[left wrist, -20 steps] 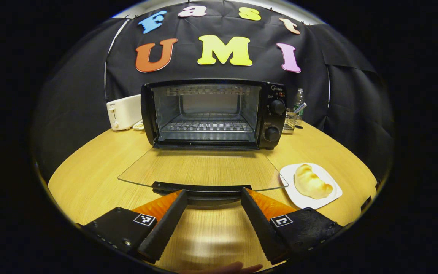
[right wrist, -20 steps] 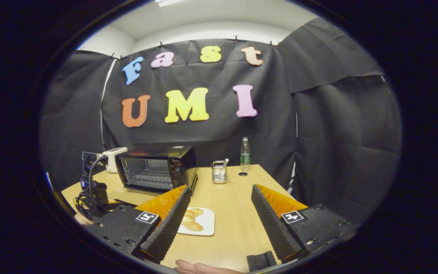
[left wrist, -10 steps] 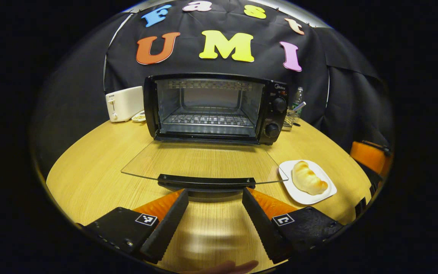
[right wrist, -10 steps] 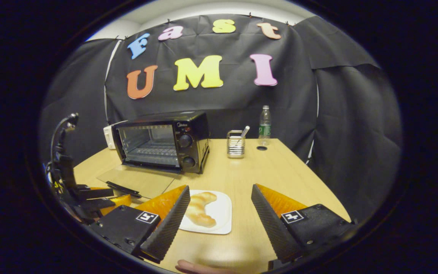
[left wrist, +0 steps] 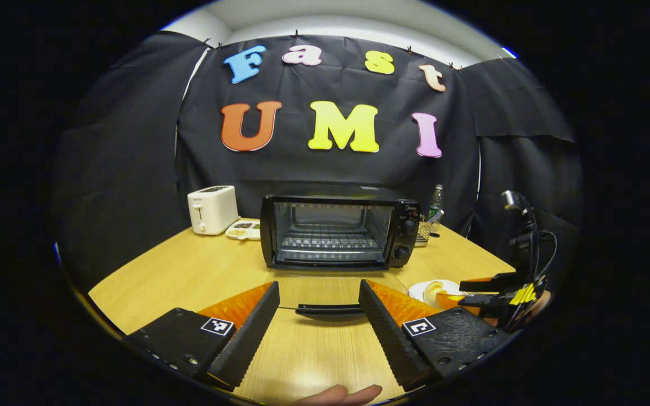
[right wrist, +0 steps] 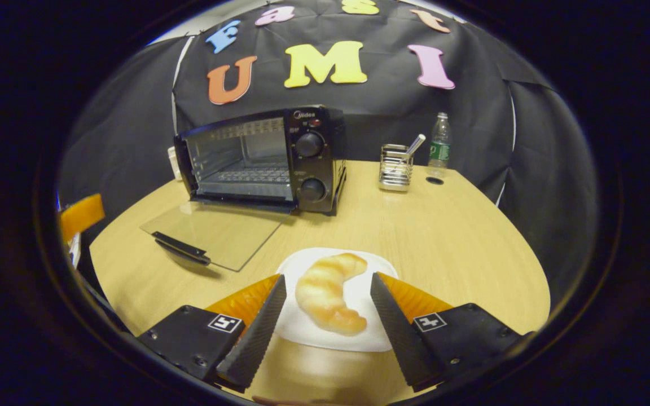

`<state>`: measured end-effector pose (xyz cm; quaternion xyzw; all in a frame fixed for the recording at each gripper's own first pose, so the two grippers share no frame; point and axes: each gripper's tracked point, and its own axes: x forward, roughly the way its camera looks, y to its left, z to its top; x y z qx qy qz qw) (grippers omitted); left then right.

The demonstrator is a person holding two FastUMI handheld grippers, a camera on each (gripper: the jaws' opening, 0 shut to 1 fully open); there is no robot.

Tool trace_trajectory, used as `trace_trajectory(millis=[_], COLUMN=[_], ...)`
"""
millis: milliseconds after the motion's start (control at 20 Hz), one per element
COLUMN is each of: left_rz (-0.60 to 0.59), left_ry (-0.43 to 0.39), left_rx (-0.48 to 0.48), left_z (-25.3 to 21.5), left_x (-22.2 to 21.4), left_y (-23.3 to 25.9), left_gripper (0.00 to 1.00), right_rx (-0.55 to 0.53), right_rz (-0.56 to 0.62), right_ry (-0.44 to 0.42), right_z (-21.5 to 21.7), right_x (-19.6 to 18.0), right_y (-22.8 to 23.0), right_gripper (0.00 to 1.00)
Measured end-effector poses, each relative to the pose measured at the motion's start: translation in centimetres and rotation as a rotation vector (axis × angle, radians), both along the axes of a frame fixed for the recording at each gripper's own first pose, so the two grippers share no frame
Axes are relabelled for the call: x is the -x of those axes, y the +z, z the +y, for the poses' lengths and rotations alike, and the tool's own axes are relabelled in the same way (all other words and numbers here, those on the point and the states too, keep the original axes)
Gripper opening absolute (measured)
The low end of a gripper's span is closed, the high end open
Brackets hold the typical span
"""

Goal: Open the electric oven with the left hand, put the food in, and close the electric oven.

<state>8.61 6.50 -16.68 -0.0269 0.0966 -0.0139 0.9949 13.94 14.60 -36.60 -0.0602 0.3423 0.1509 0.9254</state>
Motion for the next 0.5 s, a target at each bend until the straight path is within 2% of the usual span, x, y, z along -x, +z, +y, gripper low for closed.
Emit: trace_trajectory(millis=[100,150,300,350,400,450,500], left_rz=[-0.008,-0.029,-0.085,-0.112,-0.140,-0.164,-0.177], left_ry=[0.026,0.025,-0.001,0.015,0.032,0.053,0.066], left_rx=[0.014,0.023,0.039,0.025,0.006,0.000,0.015], left_z=[1.3,1.4,1.3,2.0,2.6,3.0,3.3], left_x=[1.5,2.5,5.2,5.7,6.2,6.6,7.1], left_y=[1.3,2.5,6.3,7.9,9.5,10.9,11.9], left_gripper=[0.93,0.93,0.93,0.93,0.93,0.93,0.93], right_rx=[0.014,0.021,0.015,0.013,0.009,-0.004,-0.023], right_rz=[0.030,0.056,0.068,0.077,0.084,0.075,0.052], right_ry=[0.008,0.004,0.010,0.014,0.014,0.021,0.037], right_z=[0.2,-0.2,-0.3,-0.3,-0.2,-0.1,0.4], right_x=[0.2,0.1,-0.4,-0.2,0.1,0.1,0.1], right_y=[-1.0,-1.9,-2.0,-2.0,-1.8,-1.3,-0.6], right_gripper=[0.93,0.88,0.82,0.69,0.64,0.53,0.53])
